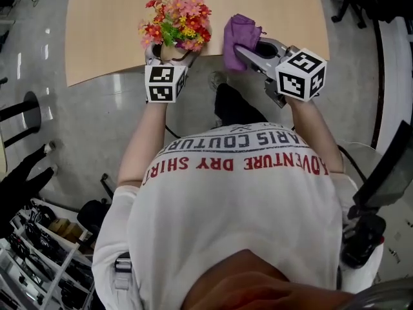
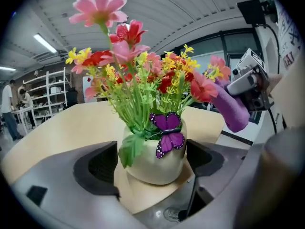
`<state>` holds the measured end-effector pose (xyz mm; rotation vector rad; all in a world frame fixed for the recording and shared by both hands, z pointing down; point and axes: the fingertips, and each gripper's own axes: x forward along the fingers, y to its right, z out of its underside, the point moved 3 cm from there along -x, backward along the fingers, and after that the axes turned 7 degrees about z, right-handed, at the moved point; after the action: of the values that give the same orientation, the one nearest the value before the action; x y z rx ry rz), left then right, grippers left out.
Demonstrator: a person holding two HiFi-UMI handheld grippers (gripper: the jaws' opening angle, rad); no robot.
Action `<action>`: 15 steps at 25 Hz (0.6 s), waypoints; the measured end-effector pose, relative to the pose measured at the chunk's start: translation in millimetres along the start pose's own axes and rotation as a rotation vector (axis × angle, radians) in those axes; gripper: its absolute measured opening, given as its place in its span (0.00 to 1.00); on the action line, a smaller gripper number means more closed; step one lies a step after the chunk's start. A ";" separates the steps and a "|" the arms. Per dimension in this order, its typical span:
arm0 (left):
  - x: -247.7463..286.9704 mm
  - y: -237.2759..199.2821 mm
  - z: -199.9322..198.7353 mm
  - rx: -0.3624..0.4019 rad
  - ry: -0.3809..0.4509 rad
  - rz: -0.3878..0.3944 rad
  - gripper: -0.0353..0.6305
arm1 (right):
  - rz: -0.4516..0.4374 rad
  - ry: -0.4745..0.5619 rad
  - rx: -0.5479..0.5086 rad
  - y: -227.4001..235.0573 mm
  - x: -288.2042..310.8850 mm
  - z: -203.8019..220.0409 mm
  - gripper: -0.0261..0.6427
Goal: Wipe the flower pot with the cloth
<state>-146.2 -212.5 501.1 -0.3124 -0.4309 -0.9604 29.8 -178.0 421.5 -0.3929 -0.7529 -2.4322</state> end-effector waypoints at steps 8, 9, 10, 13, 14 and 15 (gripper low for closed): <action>16.0 1.2 -0.9 0.060 0.019 0.030 0.69 | -0.021 -0.026 0.033 32.4 26.9 0.7 0.11; 17.6 -0.5 -0.2 0.061 0.022 0.034 0.69 | -0.023 -0.028 0.036 36.1 31.1 -0.2 0.11; 17.7 -1.9 0.1 0.064 0.026 0.038 0.69 | -0.025 -0.029 0.038 38.0 34.5 -1.3 0.11; 13.5 -3.6 -1.3 0.071 0.037 0.052 0.69 | -0.031 -0.030 0.033 37.5 40.8 -9.0 0.11; 11.7 -3.7 -2.0 0.074 0.038 0.057 0.69 | -0.033 -0.028 0.028 36.8 42.3 -13.0 0.11; 9.8 -3.6 -2.1 0.076 0.038 0.062 0.69 | -0.036 -0.025 0.022 36.1 43.6 -17.2 0.11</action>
<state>-143.9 -222.4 504.2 -0.2369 -0.4200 -0.8855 14.2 -231.5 441.5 -0.4054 -0.8032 -2.4541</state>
